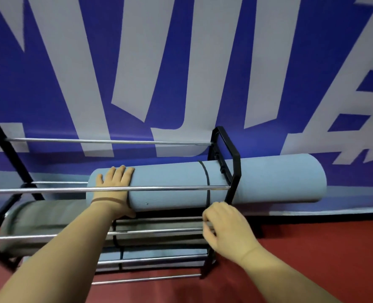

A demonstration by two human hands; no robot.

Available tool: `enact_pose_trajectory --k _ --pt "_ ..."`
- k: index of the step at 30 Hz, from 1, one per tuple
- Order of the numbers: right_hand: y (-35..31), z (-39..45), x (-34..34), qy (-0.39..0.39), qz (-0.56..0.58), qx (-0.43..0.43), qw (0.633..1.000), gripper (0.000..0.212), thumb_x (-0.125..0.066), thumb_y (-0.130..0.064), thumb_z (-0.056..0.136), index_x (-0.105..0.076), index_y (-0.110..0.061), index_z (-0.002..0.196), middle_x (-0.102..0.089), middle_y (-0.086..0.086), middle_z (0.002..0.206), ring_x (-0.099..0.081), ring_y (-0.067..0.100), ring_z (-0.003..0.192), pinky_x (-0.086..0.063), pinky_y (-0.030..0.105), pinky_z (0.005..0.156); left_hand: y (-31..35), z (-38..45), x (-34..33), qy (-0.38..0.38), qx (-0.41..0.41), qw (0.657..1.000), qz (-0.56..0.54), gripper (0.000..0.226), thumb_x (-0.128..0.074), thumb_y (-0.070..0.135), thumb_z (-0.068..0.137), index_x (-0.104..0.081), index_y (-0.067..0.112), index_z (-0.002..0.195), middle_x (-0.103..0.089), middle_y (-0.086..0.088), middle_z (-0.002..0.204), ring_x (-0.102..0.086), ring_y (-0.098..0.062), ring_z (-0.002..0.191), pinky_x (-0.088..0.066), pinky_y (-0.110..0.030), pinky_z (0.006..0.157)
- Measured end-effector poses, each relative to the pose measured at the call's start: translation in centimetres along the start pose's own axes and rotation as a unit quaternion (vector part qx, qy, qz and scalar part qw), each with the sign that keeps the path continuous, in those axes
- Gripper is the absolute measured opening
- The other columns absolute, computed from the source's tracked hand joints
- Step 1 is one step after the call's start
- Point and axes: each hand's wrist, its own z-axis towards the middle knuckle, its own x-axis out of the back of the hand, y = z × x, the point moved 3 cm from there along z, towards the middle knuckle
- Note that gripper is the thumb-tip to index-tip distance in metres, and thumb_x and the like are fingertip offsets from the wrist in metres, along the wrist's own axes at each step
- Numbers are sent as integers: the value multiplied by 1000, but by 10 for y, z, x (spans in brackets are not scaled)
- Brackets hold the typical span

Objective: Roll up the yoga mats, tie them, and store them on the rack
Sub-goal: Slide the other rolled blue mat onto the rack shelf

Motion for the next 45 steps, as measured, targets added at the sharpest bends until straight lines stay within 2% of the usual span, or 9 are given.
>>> enact_pose_trajectory --k 2,5,10,14,24,32,40,43,45 --pt "-21 12 -21 -63 -11 44 997 11 -56 -17 65 -56 -15 76 -53 0 74 -52 20 67 -47 31 59 -2 0 -2 -19 -1 1000 -2 137 -83 60 48 9 34 147 -3 -5 157 -3 -29 144 -7 -50 115" --pt "-30 32 -46 -111 -49 25 992 64 -81 -23 50 -53 -17 107 -64 2 97 -62 22 88 -52 35 83 -1 2 -3 -13 -6 1000 -2 133 -80 62 51 8 35 147 -2 -6 157 -1 -30 144 -5 -52 116" --pt "-13 83 -52 -172 -174 -70 967 114 -88 -30 47 -34 -7 145 -37 23 145 -38 37 134 -24 43 111 -1 -2 -9 17 9 1000 5 117 -74 54 63 2 31 148 -3 -7 156 -2 -32 144 -4 -54 115" --pt "-6 96 -56 -271 -245 -68 929 107 -64 -33 85 22 -11 147 16 24 154 13 43 142 18 49 108 1 0 -9 2 16 1000 20 115 -74 54 64 0 28 148 -5 -7 155 -5 -32 143 -7 -54 114" --pt "-7 91 -57 -287 -173 -82 939 88 -51 -32 95 17 -13 148 8 23 155 5 41 143 11 48 113 55 -17 -2 6 -69 997 37 133 -75 52 66 31 26 142 15 -11 157 7 -34 145 4 -49 115" --pt "-9 89 -51 -271 -164 -43 947 63 -24 -14 101 19 -8 147 10 29 153 6 45 142 15 50 108 78 -5 8 -20 47 997 66 123 -75 53 65 12 30 148 -1 -11 157 -14 -36 139 -17 -51 111" --pt "-4 86 -57 -234 -156 -2 960 67 -29 -16 101 25 -4 140 8 34 151 1 49 140 15 52 105 78 -5 -2 -25 62 998 16 122 -73 55 67 15 30 148 11 -9 157 6 -32 144 1 -54 113" --pt "-7 91 -52 -157 -142 -39 977 73 -48 -18 94 -1 -8 148 -10 32 151 -18 46 140 3 53 113 75 -4 -3 -22 37 999 21 125 -74 54 67 16 25 148 21 -12 155 17 -31 143 9 -52 113" --pt "-7 93 -57 -231 -163 -32 959 65 -35 -15 100 5 -7 150 -4 31 153 -7 44 142 7 51 113 71 0 -2 -7 0 1000 26 120 -72 51 71 14 20 149 20 -13 156 16 -30 144 10 -48 114"
